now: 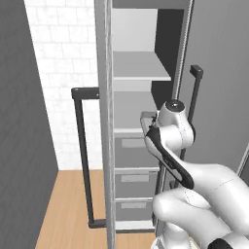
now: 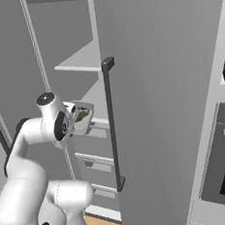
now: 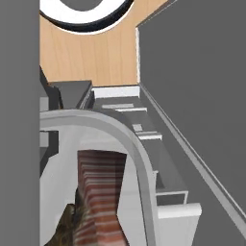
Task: Take the meat container that has the fish and place it on the second highest rack of the freezer. Then take the vegetable container that has the sweet potato and lemon and place it on the highest rack of the freezer.
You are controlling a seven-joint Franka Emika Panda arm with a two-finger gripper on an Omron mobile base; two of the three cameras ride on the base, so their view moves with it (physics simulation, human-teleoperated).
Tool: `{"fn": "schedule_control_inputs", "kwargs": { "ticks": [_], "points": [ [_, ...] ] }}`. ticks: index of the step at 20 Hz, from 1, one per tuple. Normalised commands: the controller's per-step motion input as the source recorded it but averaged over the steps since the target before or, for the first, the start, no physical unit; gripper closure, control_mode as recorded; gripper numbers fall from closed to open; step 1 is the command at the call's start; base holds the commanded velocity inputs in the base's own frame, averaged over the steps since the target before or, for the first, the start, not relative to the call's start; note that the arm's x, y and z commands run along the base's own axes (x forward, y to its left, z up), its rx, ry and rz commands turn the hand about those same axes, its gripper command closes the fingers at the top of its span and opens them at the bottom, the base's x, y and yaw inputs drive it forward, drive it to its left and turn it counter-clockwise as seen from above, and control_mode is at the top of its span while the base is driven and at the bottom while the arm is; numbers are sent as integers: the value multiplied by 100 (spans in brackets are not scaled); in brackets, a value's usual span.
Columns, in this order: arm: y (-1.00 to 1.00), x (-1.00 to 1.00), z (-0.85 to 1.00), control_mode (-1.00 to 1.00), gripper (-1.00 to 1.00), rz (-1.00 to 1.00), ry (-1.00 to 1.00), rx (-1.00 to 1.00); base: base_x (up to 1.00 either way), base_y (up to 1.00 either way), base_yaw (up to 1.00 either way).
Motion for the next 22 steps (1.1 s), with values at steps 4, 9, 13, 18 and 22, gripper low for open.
{"fn": "schedule_control_inputs", "kwargs": {
  "ticks": [4,9,13,18,22],
  "points": [
    [-22,48,0,-100,100,0,-1,0,0,0,0],
    [1,48,-3,-100,100,0,-9,0,0,0,0],
    [-1,67,-8,-100,100,-1,0,0,0,0,0],
    [0,63,-25,-100,100,-10,0,0,0,0,0],
    [-6,49,-20,-100,100,-7,4,0,0,0,0]
  ]
}}
